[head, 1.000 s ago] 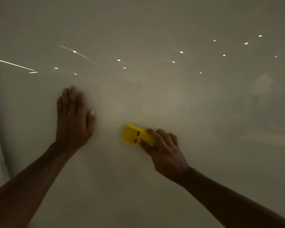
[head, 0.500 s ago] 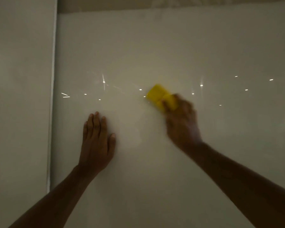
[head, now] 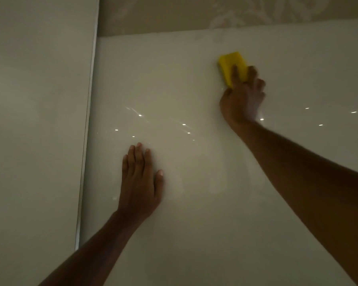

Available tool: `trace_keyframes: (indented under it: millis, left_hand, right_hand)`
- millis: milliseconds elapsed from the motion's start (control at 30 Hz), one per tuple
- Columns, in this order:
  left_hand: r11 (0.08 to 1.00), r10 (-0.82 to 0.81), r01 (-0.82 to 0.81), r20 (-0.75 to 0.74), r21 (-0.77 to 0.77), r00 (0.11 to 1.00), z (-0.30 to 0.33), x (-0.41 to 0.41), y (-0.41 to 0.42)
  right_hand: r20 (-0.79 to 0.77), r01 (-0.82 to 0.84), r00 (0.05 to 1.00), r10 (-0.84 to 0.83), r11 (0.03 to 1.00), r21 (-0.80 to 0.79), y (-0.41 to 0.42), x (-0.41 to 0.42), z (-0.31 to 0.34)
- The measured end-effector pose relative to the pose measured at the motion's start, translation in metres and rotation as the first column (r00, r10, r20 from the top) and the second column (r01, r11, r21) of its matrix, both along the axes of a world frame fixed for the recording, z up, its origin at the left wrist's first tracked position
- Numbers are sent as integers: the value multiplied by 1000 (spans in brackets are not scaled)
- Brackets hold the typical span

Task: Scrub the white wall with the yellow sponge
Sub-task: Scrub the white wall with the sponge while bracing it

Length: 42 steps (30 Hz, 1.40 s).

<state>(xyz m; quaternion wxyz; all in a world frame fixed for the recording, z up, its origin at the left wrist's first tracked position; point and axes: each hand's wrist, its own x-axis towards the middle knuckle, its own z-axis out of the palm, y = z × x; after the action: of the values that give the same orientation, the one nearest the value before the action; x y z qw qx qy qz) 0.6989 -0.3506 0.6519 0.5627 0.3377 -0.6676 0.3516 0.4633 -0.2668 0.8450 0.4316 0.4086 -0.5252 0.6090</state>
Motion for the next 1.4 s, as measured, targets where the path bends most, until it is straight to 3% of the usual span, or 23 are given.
trace_keyframes:
  millis: [67, 133, 200, 233, 267, 333, 400, 467, 533, 600, 667, 733, 833, 900, 933, 1000, 1067, 1133, 1167, 1200, 1267, 1333, 1400]
  left_hand:
    - [1000, -3, 3, -10, 2, 1000, -1, -2, 0]
    - [1000, -9, 9, -14, 5, 1000, -1, -3, 0]
    - [1000, -14, 14, -13, 10, 1000, -1, -3, 0]
    - [1000, -15, 15, -11, 11, 1000, -1, -3, 0]
    - [1000, -15, 15, -8, 10, 1000, -1, -3, 0]
    - [1000, -15, 15, 0, 6, 1000, 1, -3, 1]
    - [1000, -17, 17, 10, 7, 1000, 2, -2, 1]
    - [1000, -24, 23, 28, 13, 999, 3, 0, 2]
    - [999, -35, 34, 43, 26, 998, 2, 2, 3]
    - [998, -52, 50, 53, 36, 997, 0, 5, 4]
    - [997, -69, 67, 47, 38, 997, -6, 9, 5]
    - [996, -76, 75, 25, 55, 997, -12, 15, 7]
    - [995, -77, 76, 13, 71, 997, -22, 25, 7]
    - [995, -70, 67, 27, 78, 997, -25, 31, 7]
    - [994, -67, 64, 35, 87, 997, -26, 32, 7]
    - [992, -63, 58, 42, 111, 997, -27, 35, 8]
    - [990, -66, 59, 46, 127, 997, -29, 36, 9]
    - [990, -64, 57, 55, 132, 996, -29, 36, 10]
    - [989, -66, 58, 61, 133, 996, -30, 35, 11]
    - [990, -70, 61, 66, 129, 995, -30, 32, 12]
    - [991, -78, 68, 83, 117, 993, -30, 23, 14]
    - [992, -88, 78, 95, 104, 992, -28, 9, 18]
    - [991, -100, 90, 102, 95, 990, -24, -7, 22]
  right_hand:
    - [-371, -14, 927, 52, 994, 106, -11, 37, -12]
    - [-682, 35, 721, 117, 978, 205, -20, 69, -27]
    - [-829, 141, 547, 122, 962, 234, -25, 85, -26]
    - [-850, 176, 515, 110, 957, 230, -25, 86, -17]
    - [-843, 192, 531, 86, 957, 218, -24, 82, -5]
    - [-693, 154, 720, 24, 969, 193, -21, 64, 22]
    - [-323, 89, 946, -39, 986, 141, -15, 32, 42]
    - [24, 60, 998, -61, 998, 29, -6, -1, 50]
    - [162, 84, 984, -79, 996, -24, 0, -15, 48]
    - [50, 69, 996, -69, 998, 10, 1, -7, 35]
    - [-312, 52, 950, -17, 993, 104, -3, 16, 4]
    - [-640, 67, 766, 67, 981, 183, -8, 40, -41]
    - [-842, 110, 522, 138, 968, 227, -9, 39, -110]
    - [-882, 146, 443, 163, 957, 250, -5, 14, -139]
    - [-877, 163, 458, 144, 956, 242, -2, -4, -143]
    - [-753, 121, 656, 58, 976, 181, 4, -40, -139]
    - [-412, 69, 911, -37, 996, 64, 14, -74, -128]
    - [-57, 45, 997, -45, 999, -4, 23, -88, -131]
    - [-8, 37, 999, -37, 999, -1, 24, -85, -140]
    - [-53, 28, 998, -27, 999, 21, 24, -78, -154]
    - [-336, 20, 942, 5, 997, 71, 21, -61, -195]
    - [-641, 70, 767, 37, 988, 141, 20, -54, -247]
    - [-794, 150, 598, 111, 957, 248, 26, -63, -290]
